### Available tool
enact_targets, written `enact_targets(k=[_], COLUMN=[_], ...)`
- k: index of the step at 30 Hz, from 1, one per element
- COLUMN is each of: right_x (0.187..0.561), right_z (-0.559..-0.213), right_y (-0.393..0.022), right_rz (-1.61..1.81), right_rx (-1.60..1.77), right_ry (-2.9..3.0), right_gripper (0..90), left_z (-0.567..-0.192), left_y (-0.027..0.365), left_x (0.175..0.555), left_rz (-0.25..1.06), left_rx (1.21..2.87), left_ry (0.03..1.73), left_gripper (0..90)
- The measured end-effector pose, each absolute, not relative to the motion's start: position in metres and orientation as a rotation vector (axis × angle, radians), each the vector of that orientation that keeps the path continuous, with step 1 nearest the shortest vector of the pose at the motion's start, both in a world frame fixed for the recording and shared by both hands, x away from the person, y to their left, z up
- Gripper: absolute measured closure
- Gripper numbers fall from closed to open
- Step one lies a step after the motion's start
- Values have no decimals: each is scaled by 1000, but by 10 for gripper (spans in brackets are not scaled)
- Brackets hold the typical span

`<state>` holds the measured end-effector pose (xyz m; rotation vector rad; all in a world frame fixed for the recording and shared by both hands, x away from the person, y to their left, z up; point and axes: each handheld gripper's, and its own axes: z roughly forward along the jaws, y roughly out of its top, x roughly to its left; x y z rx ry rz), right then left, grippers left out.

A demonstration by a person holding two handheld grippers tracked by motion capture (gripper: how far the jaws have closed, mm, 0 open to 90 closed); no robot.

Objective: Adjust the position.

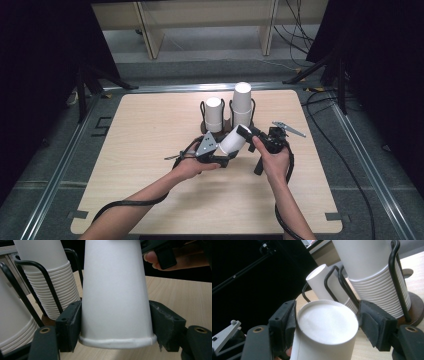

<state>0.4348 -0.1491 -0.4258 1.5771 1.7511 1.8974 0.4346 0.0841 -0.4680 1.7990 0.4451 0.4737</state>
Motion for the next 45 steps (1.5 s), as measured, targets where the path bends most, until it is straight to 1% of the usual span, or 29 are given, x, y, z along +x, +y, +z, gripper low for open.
enact_targets(k=[14, 21, 24, 28, 36, 37, 38, 45], right_x=[429, 420, 414, 410, 405, 403, 405, 402], right_z=[-417, -412, -418, -424, -436, -435, -438, -442], right_y=[-152, -161, -170, -176, -187, -186, -187, -187], right_rz=[1848, 1785, 1722, 1677, 1625, 1628, 1621, 1591], right_rx=[1446, 1353, 1293, 1295, 1251, 1304, 1237, 1152], right_ry=[1744, 1777, 1827, 1862, 1943, 1954, 1950, 2031], right_gripper=[305, 297, 292, 295, 306, 306, 306, 297], left_z=[-467, -464, -462, -459, -452, -451, -450, -444], left_y=[91, 102, 108, 113, 122, 123, 123, 130], left_x=[436, 437, 437, 436, 434, 434, 434, 436], left_rz=[446, 458, 473, 472, 494, 489, 483, 441], left_rx=[1802, 1822, 1846, 1854, 1942, 1958, 1968, 2057], left_ry=[444, 443, 428, 418, 348, 337, 325, 263], left_gripper=[330, 331, 335, 336, 336, 336, 335, 333])
